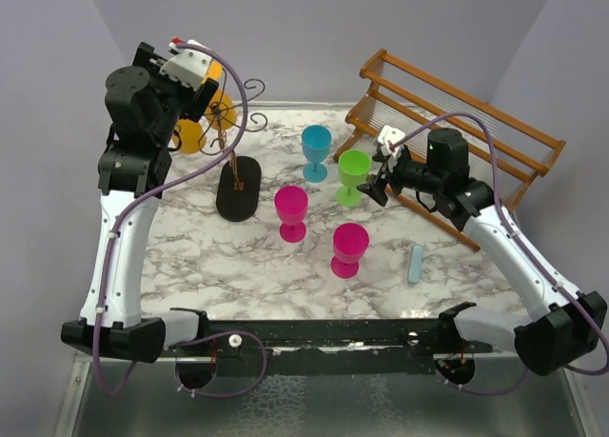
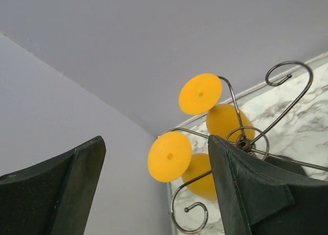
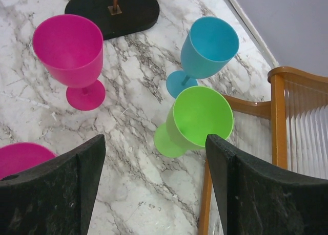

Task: Place the wine glass upside down on the wine glass rack

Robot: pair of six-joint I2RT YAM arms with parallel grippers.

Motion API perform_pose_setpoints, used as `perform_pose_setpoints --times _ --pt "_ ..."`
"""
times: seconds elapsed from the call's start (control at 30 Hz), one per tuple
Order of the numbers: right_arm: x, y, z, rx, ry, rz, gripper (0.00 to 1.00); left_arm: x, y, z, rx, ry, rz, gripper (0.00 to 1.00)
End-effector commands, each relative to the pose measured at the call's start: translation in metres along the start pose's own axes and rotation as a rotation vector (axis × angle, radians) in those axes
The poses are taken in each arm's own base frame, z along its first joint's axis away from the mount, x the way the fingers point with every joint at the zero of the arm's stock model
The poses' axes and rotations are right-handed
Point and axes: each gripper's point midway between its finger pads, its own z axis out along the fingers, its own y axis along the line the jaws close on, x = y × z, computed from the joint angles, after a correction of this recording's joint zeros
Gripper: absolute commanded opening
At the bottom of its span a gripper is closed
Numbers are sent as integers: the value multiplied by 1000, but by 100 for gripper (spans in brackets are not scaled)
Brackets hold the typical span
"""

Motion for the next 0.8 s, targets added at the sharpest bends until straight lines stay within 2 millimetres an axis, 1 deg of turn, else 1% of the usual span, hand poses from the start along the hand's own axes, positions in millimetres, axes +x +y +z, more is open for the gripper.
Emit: perform_pose_setpoints --times 0.0,0.03,0.17,0.23,0.4,0.47,0.63,0.77 --pt "6 -1 -2 -33 97 31 76 -9 4 -22 -52 -19 -245 89" --pt "9 6 -3 -77 117 28 76 -6 3 -26 -51 -4 -265 93" --pt "11 40 -15 -246 158 25 75 6 -10 -37 -12 45 -291 96" --pt "15 51 -18 -295 184 30 75 11 -13 -41 -4 65 -288 99" --pt "29 64 -15 -348 257 35 75 19 -19 -47 14 94 -290 99" --pt "30 69 -11 -368 273 38 73 23 -22 -47 22 107 -286 99" --pt "43 79 1 -368 357 41 68 29 -27 -47 39 127 -269 99" --pt "52 87 9 -376 423 31 63 30 -29 -45 48 131 -265 99"
